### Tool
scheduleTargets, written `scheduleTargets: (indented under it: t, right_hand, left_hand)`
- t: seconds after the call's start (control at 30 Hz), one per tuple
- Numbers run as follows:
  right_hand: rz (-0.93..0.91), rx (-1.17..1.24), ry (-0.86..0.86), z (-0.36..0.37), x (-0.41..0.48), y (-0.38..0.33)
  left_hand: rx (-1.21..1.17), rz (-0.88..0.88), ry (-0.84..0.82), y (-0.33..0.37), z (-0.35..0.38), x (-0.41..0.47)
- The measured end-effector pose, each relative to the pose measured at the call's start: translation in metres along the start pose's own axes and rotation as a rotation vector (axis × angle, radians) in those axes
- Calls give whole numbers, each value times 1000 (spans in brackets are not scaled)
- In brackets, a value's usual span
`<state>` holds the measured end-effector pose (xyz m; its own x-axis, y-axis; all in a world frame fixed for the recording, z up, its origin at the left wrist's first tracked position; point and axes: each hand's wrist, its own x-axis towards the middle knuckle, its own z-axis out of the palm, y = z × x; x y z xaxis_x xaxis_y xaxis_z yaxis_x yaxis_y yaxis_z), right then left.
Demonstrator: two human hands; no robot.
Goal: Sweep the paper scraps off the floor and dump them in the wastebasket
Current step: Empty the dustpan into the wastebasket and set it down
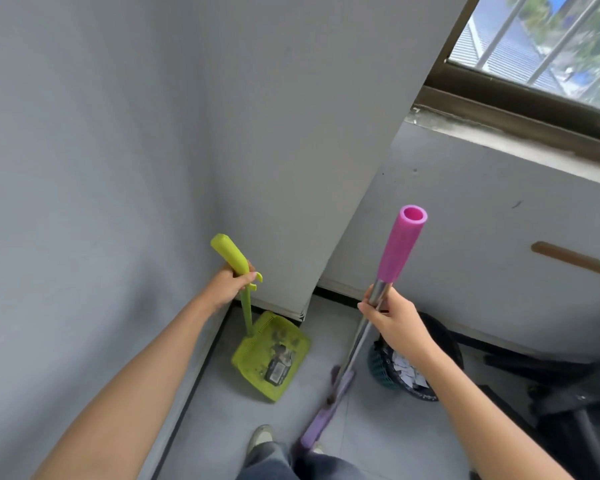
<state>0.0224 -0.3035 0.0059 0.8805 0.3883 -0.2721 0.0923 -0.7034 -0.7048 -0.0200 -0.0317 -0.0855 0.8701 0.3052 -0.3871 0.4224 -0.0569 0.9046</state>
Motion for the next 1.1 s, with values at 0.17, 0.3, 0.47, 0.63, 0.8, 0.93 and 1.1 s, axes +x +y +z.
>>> scheduleTargets:
  t: [0.17, 0.3, 0.47, 0.63, 0.8, 0.93, 1.1]
  right_hand:
    - [-4, -5, -3, 8, 16, -10]
    - [-81, -16, -31, 30, 36, -30]
    - [-150, -12, -45, 71, 63, -72]
    - [-145, 10, -103, 103, 93, -105]
    - [-160, -71, -223, 130, 116, -135]
    - [-117, -71, -325, 147, 122, -150]
    - [-94, -68, -411, 148, 123, -155]
  left_hand:
    - [-28, -110, 81, -5, -10, 8]
    - [-70, -163, 275, -14, -28, 4]
    - [-38, -226, 349, -21, -36, -12]
    - [-55, -296, 333, -23, -26, -27]
    - [-84, -369, 364, -51, -29, -54]
    - [-102, -449, 446, -82, -36, -77]
    - [-184, -536, 508, -106, -40, -104]
